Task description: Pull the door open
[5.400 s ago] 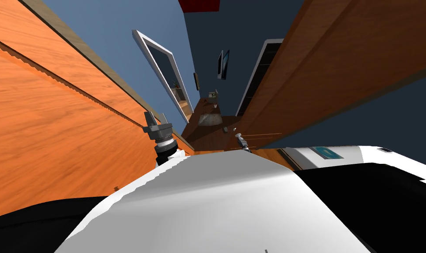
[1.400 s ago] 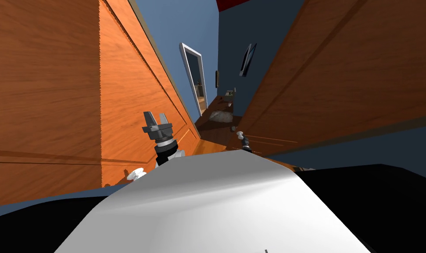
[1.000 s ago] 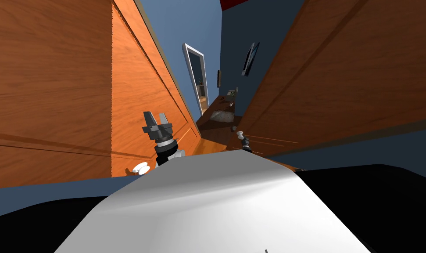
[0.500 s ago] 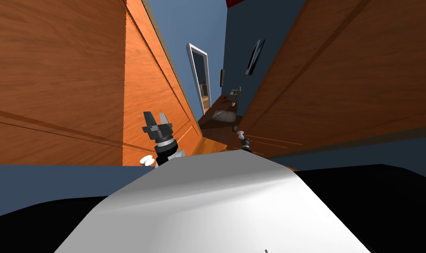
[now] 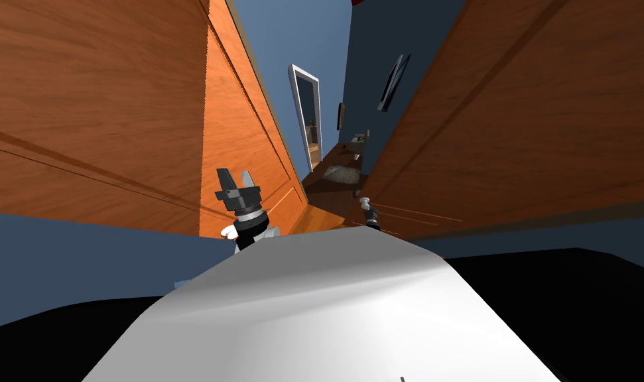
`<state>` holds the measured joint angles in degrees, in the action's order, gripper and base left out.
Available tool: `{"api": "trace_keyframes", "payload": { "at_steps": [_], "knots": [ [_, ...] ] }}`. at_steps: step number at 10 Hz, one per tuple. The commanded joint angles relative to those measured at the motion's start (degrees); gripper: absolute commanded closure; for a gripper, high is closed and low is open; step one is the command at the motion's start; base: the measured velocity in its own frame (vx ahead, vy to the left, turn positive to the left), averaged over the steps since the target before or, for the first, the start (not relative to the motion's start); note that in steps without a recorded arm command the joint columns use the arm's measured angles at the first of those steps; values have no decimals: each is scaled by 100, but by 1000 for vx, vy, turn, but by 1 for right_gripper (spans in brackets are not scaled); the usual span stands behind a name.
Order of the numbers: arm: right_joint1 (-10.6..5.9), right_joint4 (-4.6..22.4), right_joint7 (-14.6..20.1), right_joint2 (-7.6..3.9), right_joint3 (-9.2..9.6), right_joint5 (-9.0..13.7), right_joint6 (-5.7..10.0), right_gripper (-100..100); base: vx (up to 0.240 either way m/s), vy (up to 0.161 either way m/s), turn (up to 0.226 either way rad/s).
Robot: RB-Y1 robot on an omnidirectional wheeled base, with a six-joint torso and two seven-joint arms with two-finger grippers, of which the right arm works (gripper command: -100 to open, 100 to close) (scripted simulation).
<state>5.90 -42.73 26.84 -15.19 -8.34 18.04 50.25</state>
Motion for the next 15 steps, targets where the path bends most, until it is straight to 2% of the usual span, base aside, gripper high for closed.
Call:
{"api": "trace_keyframes", "payload": {
  "at_steps": [1,2,5,7,9,12,14,15],
  "knots": [
    [-110,-22,286,-5,62,119,71,100,-60,-5,77],
    [-110,-22,311,-5,62,119,71,100,-49,-4,63],
    [-138,-14,755,-12,116,342,33,100,-55,-10,80],
    [-138,-14,784,-12,116,342,33,100,-33,-1,30],
    [-167,-7,1169,-18,171,565,-5,100,-68,-17,118],
    [-180,-3,1491,-21,197,670,-23,100,-58,-10,68],
    [-206,4,1858,-27,247,872,-58,100,-77,-2,108],
    [-72,-33,1881,49,235,916,-165,-100,-77,-28,1]
  ]
}}
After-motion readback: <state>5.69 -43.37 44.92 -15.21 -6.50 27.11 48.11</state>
